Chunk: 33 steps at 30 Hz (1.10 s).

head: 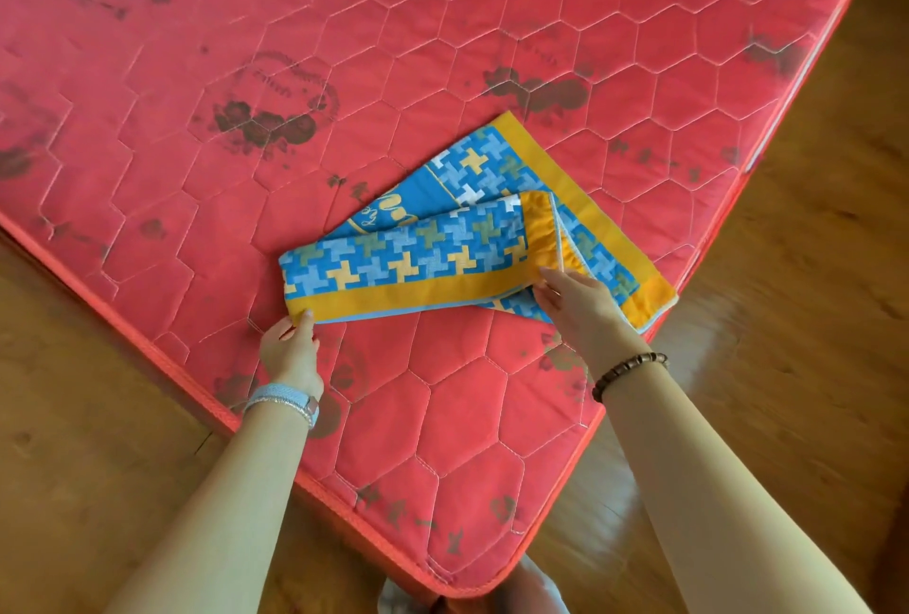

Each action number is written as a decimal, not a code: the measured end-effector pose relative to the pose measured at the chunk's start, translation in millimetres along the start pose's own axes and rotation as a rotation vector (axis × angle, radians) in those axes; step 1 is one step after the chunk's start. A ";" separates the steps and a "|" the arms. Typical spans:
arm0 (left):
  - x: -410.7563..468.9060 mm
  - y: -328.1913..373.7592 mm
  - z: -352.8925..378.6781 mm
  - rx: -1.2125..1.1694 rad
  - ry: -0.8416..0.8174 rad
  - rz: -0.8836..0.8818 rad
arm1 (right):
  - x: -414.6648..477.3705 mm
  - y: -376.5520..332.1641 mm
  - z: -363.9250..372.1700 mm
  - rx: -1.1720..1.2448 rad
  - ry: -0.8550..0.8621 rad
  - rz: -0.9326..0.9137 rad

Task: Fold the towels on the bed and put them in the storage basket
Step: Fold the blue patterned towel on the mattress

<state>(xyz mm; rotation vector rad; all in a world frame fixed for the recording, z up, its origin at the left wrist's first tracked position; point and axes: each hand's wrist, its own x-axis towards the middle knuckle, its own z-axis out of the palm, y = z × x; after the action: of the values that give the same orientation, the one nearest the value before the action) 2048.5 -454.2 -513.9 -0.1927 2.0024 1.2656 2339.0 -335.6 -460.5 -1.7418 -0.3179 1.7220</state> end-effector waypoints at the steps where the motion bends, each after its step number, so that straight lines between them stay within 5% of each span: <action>1: -0.2 0.3 0.3 0.030 0.012 0.000 | -0.6 0.4 -0.4 -0.006 0.009 -0.002; 18: -78.3 66.1 -30.4 -0.094 0.072 0.102 | -132.4 4.2 -10.1 0.006 -0.030 -0.003; 33: -41.0 110.4 -50.2 0.131 -0.272 0.086 | -202.6 100.5 12.3 0.154 0.266 0.068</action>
<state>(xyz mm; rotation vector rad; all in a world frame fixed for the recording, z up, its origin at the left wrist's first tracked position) 1998.3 -450.9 -396.1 0.1239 1.8646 1.1411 2278.8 -528.5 -358.3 -1.8556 -0.0088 1.4942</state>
